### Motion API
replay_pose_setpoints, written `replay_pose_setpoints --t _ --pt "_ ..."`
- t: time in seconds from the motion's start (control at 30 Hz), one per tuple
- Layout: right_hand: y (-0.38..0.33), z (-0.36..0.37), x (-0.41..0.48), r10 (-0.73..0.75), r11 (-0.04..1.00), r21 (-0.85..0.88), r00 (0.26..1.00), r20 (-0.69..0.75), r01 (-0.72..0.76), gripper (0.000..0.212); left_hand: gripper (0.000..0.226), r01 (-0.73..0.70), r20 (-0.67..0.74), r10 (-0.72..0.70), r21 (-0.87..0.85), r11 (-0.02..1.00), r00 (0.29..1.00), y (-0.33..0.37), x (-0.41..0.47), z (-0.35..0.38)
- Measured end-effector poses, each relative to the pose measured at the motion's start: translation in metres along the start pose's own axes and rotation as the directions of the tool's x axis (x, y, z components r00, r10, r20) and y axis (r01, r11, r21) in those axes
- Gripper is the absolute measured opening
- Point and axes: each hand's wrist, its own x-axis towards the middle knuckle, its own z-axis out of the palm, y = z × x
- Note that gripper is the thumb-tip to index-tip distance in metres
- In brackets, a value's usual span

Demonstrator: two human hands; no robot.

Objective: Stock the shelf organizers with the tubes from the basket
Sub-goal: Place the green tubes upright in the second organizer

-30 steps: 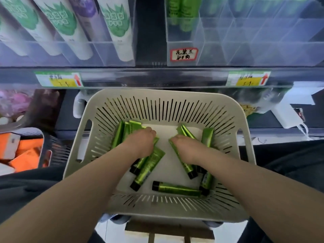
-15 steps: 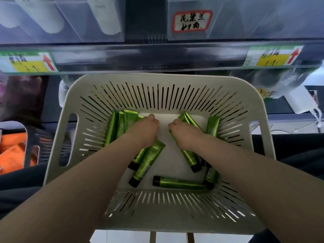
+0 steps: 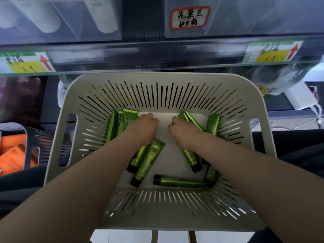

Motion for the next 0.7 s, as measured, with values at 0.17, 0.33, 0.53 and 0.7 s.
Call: replay_pose_setpoints --t 0.17,0.33,0.53,0.7 --pt "0.002 0.002 -0.001 -0.052 0.996 -0.069 0.999 -0.008 0.051 0.027 0.023 0.012 0.001 -0.012 -0.006 1.0 1.0 0.001 -0.002 0.002" --pt "0.004 0.001 -0.002 -0.045 0.995 -0.09 0.999 -0.025 0.043 0.03 0.025 0.095 0.067 -0.09 -0.085 0.992 0.994 -0.001 -0.003 -0.001" --pt "0.007 -0.002 -0.005 -0.028 0.996 0.083 0.999 0.037 0.025 0.037 0.028 0.128 0.107 -0.114 -0.132 0.983 0.988 0.003 -0.005 -0.01" --pt "0.008 -0.009 -0.012 -0.013 0.981 0.192 0.998 0.067 -0.001 0.038 0.027 0.141 0.126 -0.12 -0.177 0.974 0.985 0.007 -0.014 -0.02"
